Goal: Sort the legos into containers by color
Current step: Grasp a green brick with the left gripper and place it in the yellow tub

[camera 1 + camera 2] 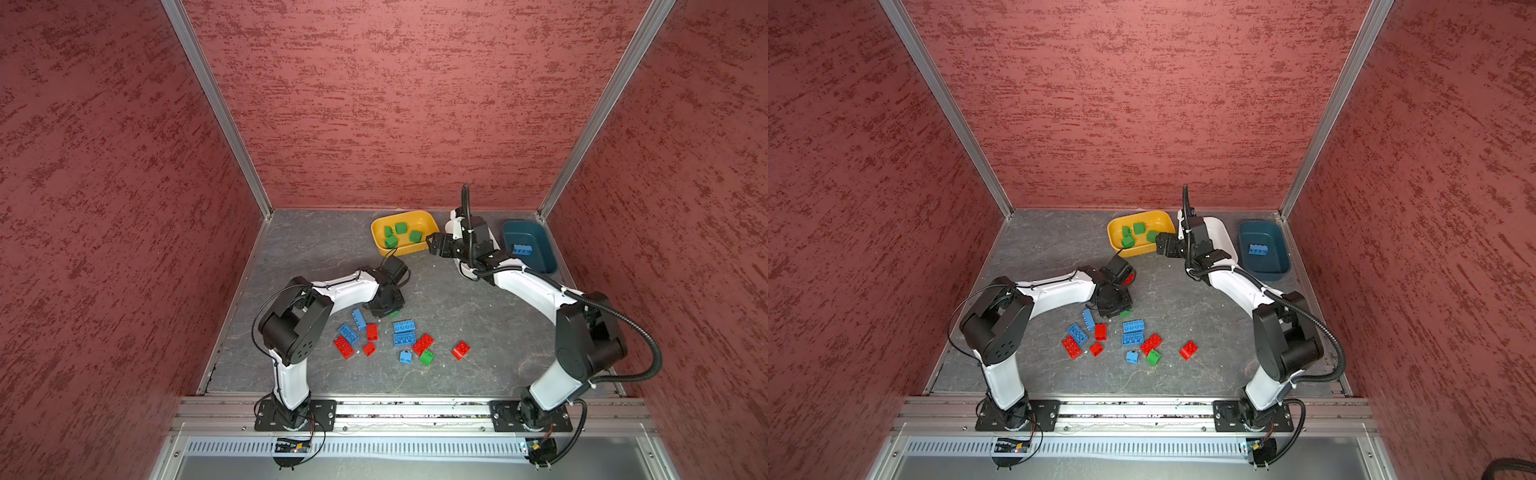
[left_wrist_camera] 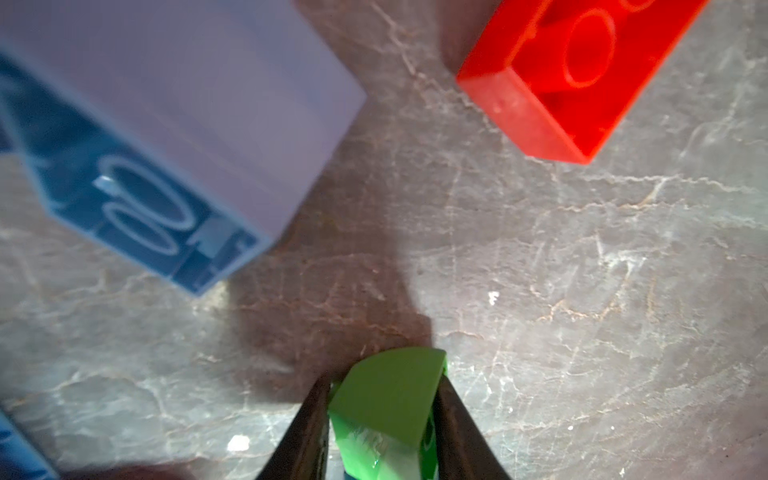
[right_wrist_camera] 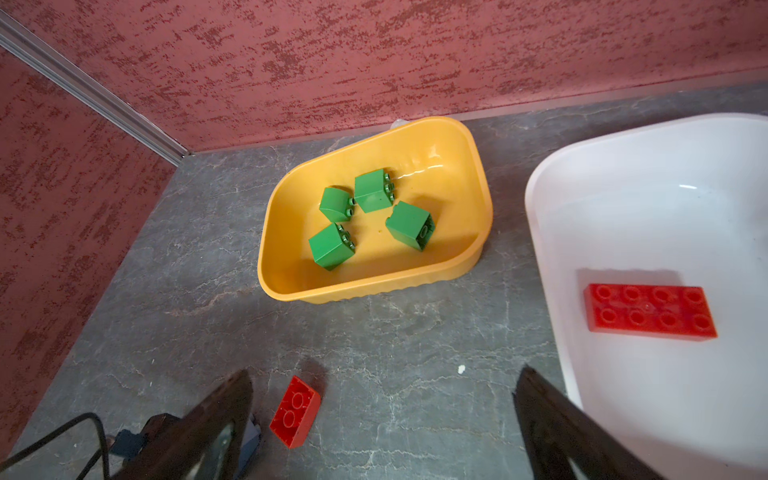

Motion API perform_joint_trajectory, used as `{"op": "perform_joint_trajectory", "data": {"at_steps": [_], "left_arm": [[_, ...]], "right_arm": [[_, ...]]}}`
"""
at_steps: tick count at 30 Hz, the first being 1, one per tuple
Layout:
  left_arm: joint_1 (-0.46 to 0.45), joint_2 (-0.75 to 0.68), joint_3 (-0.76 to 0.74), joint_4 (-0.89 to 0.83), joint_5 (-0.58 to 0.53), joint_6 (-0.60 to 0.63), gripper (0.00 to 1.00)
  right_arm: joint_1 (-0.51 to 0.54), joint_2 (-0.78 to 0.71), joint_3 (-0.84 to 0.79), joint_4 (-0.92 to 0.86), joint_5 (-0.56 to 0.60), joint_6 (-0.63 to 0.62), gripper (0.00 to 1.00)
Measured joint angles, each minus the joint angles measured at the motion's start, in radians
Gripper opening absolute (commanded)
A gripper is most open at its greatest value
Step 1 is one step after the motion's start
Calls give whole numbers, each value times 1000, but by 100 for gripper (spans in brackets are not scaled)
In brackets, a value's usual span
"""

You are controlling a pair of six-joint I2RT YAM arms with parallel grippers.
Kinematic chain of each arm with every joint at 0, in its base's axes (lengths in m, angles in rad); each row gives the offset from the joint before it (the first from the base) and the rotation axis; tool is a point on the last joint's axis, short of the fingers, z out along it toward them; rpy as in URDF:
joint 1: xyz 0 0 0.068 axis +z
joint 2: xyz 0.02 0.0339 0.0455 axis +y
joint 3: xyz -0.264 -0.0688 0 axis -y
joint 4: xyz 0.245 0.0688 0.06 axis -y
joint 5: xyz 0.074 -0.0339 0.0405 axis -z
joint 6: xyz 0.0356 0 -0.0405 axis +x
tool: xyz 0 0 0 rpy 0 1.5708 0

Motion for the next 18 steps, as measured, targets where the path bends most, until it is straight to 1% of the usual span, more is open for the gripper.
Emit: {"op": "perform_joint_trajectory", "data": {"at_steps": [10,15,18], "left_arm": [[3,-8,2,49,-5,42,23],[28,-10,98,60,-30,95,23],[68,-8,184,87,-45,137,23]], "right_arm": [[0,-3,-12,-3,11,6,99],[0,-3,-13,-6,14,6,99],[0,-3,-16,-7,19,6,99]]}}
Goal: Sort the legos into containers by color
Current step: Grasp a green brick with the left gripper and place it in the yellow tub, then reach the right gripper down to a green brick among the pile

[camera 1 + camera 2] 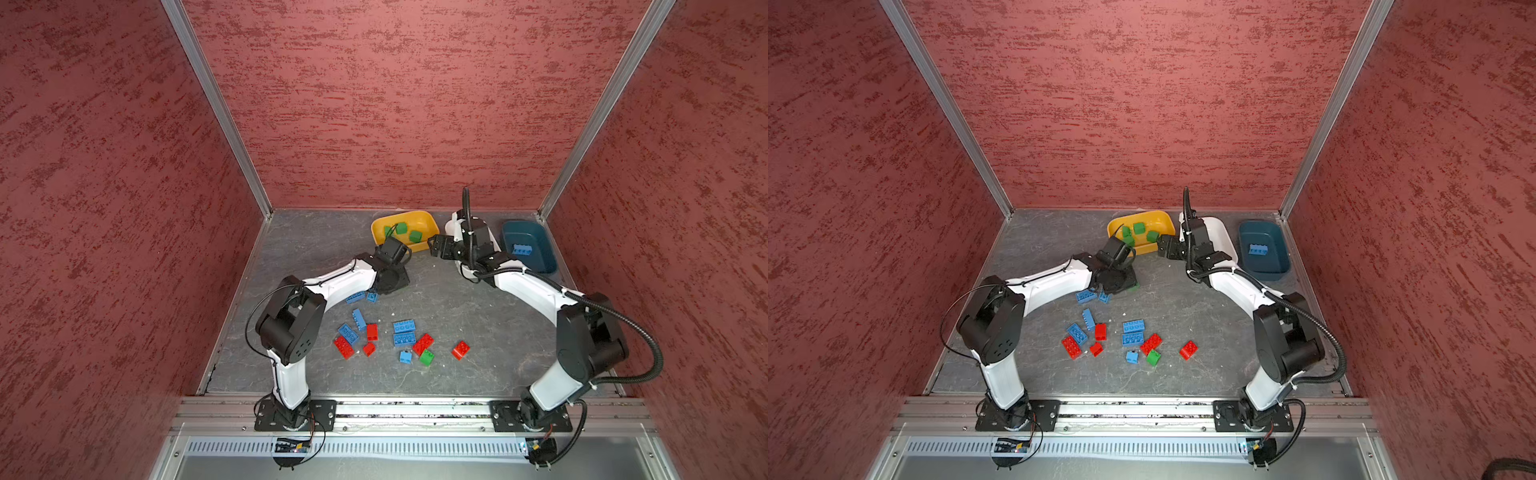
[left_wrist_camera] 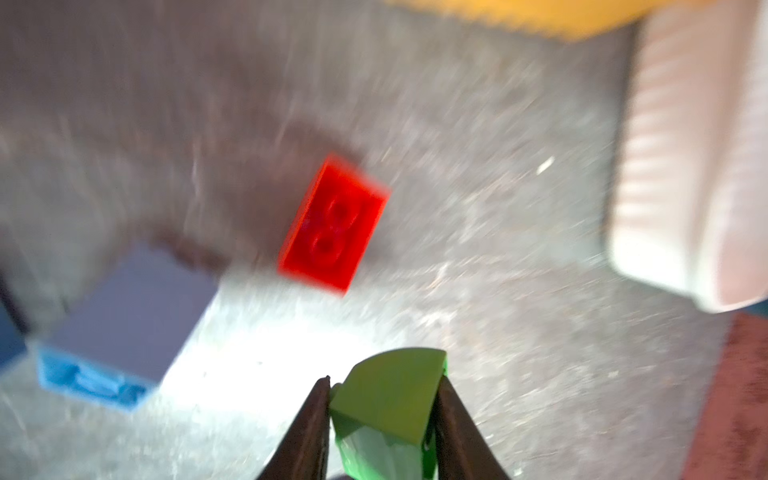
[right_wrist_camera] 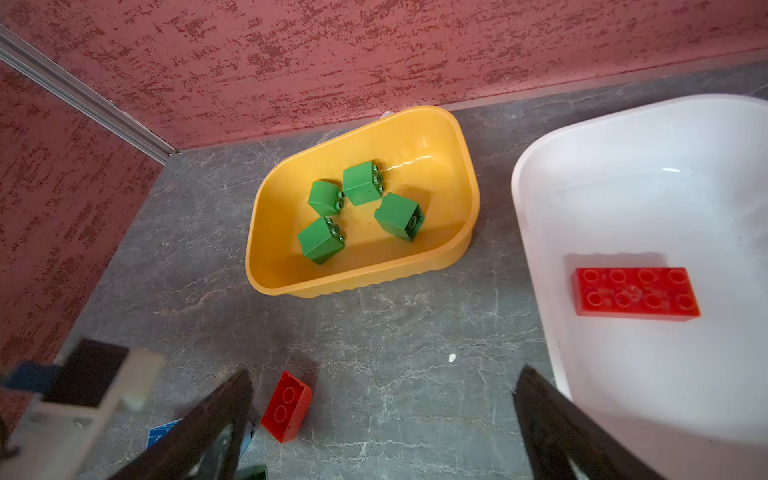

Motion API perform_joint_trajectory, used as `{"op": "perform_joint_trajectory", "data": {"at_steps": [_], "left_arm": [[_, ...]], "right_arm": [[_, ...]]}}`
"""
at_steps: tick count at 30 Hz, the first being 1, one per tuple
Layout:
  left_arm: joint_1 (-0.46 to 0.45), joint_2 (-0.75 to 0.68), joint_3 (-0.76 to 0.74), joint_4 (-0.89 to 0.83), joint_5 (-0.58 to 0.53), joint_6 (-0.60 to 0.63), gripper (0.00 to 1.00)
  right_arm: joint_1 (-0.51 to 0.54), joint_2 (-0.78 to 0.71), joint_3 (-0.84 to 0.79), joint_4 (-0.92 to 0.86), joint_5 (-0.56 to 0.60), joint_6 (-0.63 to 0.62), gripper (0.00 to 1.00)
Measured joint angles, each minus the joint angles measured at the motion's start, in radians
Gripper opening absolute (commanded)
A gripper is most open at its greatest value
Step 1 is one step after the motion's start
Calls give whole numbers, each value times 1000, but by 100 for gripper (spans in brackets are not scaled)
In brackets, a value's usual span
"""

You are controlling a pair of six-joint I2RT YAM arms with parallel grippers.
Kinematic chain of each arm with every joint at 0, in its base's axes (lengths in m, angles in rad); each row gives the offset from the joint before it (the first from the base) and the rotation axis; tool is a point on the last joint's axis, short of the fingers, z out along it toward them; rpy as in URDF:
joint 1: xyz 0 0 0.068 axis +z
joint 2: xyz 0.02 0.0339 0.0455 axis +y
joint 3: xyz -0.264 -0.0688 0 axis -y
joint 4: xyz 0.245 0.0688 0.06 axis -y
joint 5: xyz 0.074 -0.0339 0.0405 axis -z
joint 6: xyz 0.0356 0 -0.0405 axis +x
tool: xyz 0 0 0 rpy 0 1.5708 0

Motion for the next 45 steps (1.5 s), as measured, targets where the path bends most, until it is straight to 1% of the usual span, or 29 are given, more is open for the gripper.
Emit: {"op": "perform_joint_trajectory", "data": {"at_steps": [4,7,10,12,18,20,23,25,27,29,31,34,36,41,45], "left_arm": [[62,28,130,24,-21,60,24],[102,79,227,47,-37,97,24],[135,133,290,66,-53,123,25],[151,170,327,67,-65,139,26],[184,327,505,48,-102,185,26],[191,374,560,39,-119,205,28],[195,446,646,29,-164,249,31],[196,496,716,10,-192,273,36],[198,545,792,-13,-212,290,42],[199,573,842,-36,-220,301,51],[199,576,850,-49,-222,306,62],[198,561,827,-42,-223,321,73],[195,533,777,-31,-220,325,79],[183,443,658,-5,-187,341,91],[167,345,561,29,-153,351,99]], "right_arm": [[0,-2,-7,-4,11,0,99],[0,-12,-11,-19,19,0,99],[0,-29,-13,-34,33,-2,99],[0,-45,-21,-42,41,-8,99],[0,-86,-68,-77,67,-15,99],[2,-96,-89,-92,72,-14,99],[3,-113,-129,-107,73,-11,99],[4,-119,-143,-124,72,-11,99],[7,-124,-148,-147,69,-12,99],[13,-134,-155,-169,69,-13,99],[21,-148,-169,-188,65,-11,99],[33,-180,-211,-204,47,7,99],[43,-215,-254,-221,30,32,99],[71,-290,-338,-253,-7,114,98],[122,-339,-380,-290,-42,176,95]]}}
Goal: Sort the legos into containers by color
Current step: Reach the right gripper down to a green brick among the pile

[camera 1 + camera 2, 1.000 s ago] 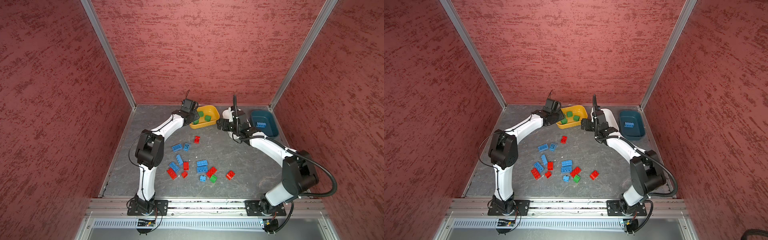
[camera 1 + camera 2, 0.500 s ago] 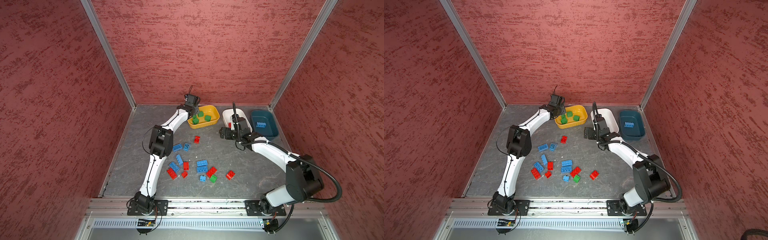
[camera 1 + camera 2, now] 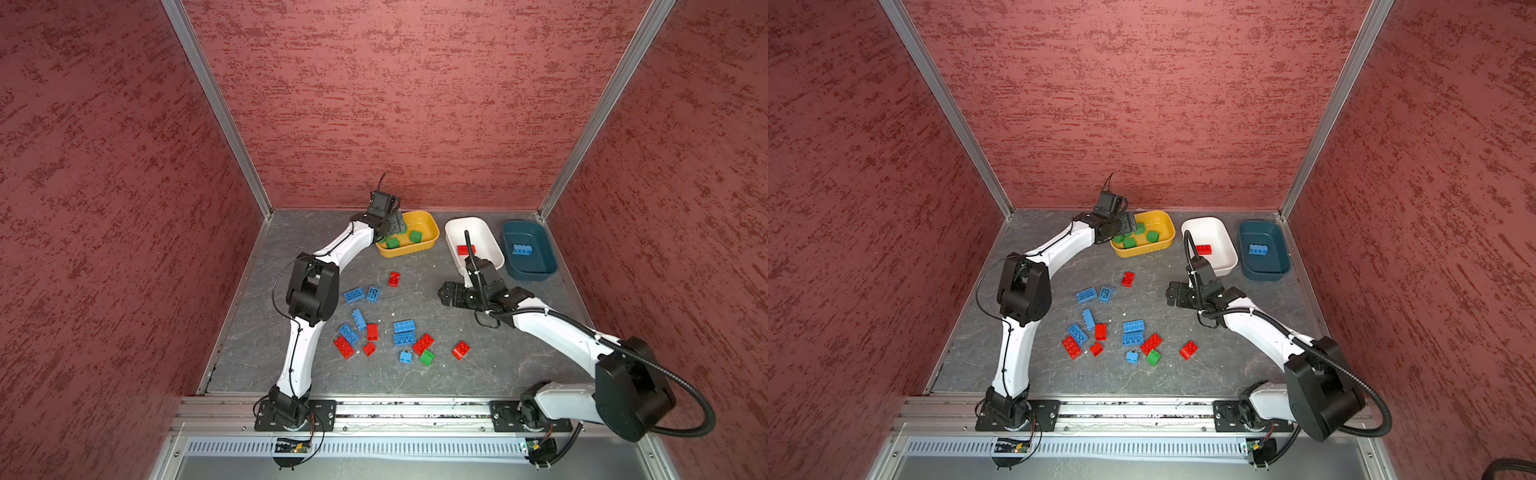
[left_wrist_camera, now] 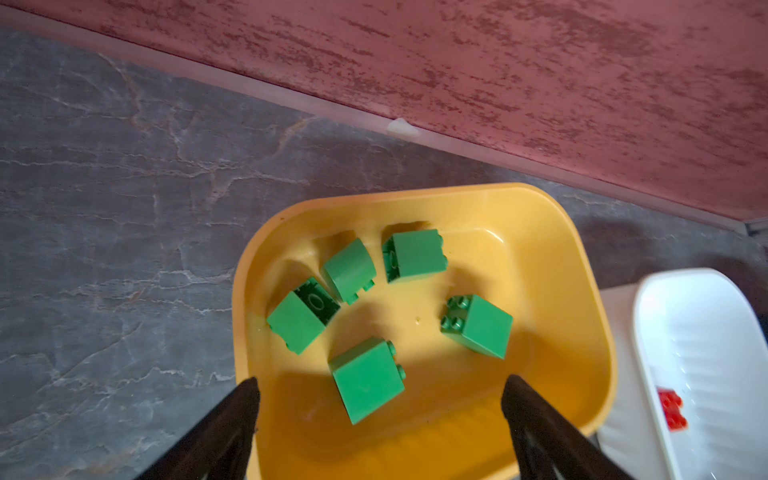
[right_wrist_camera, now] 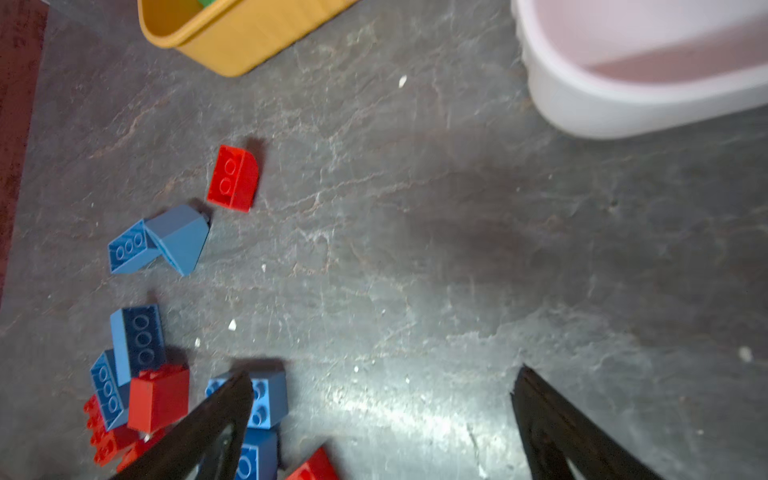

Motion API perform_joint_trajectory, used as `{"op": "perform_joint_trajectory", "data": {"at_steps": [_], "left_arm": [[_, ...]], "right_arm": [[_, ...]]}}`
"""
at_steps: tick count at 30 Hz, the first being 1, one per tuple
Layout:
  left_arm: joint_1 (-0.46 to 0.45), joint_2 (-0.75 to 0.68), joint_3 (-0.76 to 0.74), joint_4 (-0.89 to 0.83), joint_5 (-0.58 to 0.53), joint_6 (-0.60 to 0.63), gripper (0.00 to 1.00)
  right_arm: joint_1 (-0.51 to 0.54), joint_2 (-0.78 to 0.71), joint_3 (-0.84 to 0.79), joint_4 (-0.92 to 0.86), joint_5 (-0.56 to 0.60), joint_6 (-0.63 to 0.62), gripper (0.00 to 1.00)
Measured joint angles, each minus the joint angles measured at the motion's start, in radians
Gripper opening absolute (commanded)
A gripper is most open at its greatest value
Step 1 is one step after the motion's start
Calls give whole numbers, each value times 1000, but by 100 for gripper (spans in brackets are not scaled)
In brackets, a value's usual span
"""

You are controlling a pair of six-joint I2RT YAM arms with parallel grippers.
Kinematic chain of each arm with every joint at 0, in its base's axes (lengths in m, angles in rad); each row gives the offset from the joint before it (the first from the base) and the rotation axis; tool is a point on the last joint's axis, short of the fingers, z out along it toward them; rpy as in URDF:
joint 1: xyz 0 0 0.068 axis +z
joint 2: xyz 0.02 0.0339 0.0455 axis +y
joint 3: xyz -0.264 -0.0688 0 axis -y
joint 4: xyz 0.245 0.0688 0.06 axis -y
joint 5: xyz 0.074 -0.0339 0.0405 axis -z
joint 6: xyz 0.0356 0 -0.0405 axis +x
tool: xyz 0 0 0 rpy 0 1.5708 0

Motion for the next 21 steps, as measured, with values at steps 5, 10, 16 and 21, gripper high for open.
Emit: {"op": "perform_joint_trajectory", "data": {"at_steps": [5,10,16,21], "left_arm": [[-13,-159,-175,73,28,11,100],[-10,-281,-311,119,29,16,99],[-2,-373,-459,141,6,11,99],[4,-422,-539,143,-17,-10,100]], "right_arm": [[108,-27,-25,-56,-10,60,88],[217,-23,-51,-109,-11,107,73],[325,32,-52,-129,-22,127,69],[420,85,-51,-153,-29,84,66]]}}
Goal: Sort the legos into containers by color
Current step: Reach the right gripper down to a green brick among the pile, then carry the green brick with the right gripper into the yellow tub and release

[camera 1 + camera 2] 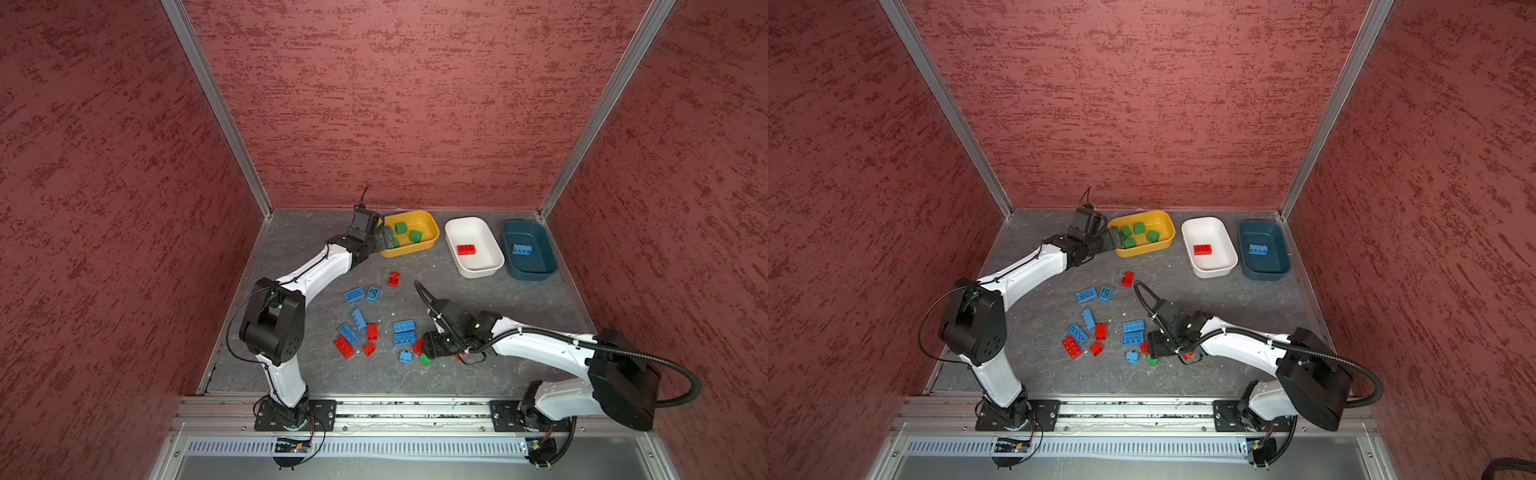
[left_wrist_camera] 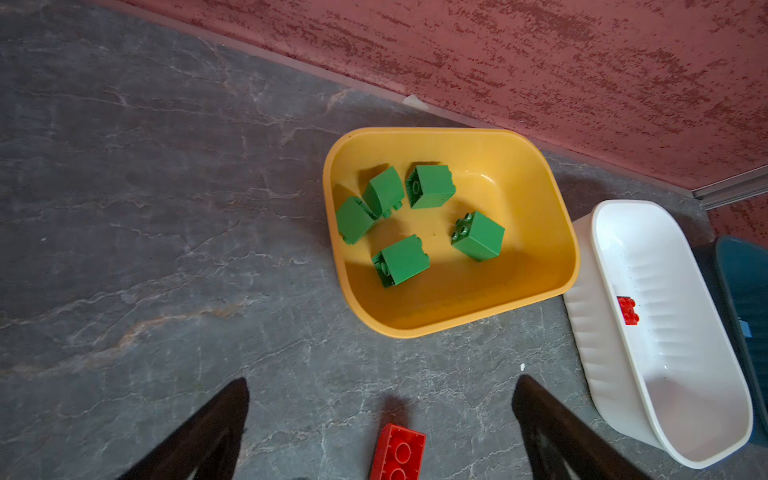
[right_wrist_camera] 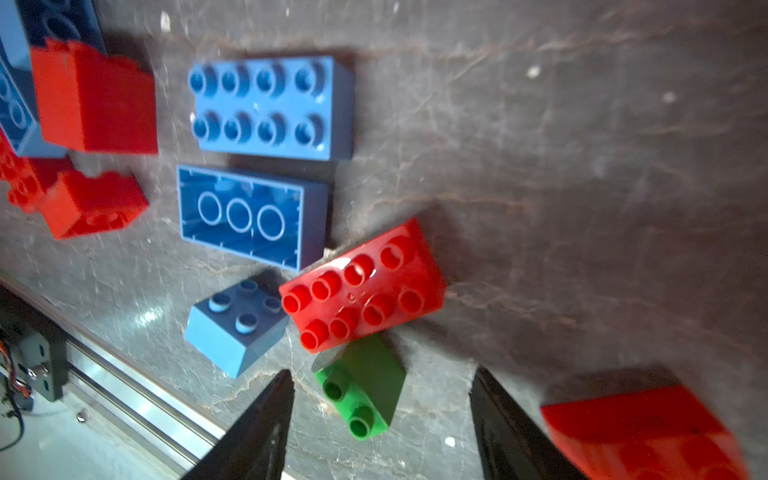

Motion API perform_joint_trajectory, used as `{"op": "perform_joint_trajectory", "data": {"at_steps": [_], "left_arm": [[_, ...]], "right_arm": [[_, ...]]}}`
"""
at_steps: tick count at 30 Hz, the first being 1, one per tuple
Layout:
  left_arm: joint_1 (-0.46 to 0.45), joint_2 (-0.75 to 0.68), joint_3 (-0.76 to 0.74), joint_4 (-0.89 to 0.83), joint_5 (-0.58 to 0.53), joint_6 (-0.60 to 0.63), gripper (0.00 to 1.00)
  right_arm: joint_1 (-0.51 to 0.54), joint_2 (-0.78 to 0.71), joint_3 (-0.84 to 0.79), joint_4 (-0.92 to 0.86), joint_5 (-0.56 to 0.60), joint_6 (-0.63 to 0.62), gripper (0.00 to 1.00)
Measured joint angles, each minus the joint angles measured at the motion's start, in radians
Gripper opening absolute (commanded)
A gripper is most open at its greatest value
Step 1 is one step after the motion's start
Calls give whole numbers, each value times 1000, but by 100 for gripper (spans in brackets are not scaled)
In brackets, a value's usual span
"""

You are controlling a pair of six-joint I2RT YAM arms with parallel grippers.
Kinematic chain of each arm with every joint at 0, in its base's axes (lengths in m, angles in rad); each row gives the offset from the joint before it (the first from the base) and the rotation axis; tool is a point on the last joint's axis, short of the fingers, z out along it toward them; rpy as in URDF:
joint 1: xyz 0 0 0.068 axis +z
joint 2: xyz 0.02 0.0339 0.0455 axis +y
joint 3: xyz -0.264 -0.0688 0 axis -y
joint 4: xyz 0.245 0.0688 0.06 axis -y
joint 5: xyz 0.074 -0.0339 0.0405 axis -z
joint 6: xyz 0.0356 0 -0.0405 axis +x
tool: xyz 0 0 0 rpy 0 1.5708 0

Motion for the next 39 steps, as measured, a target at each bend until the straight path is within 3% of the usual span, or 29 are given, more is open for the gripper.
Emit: {"op": "perform_joint_trajectory", "data": {"at_steps": [7,14,26,30,39], "left_arm": [[1,-42,-55,10,-41,-26,100],[1,-56,-67,14,-71,-37,99],[1,-91,-93,25,-90,-43,99],[1,-91,-93,25,-92,-43,99],[1,-90,-68,16,-92,-42,99]], "right_arm": [[82,107,52,-18,21,-85,58],[158,163,115,-84,135,-125,51],[160,189,119,-123,285,-112,33],[128,183,113,-108,305,-97,31],[-101,127,71,-21,300,-110,28]]}}
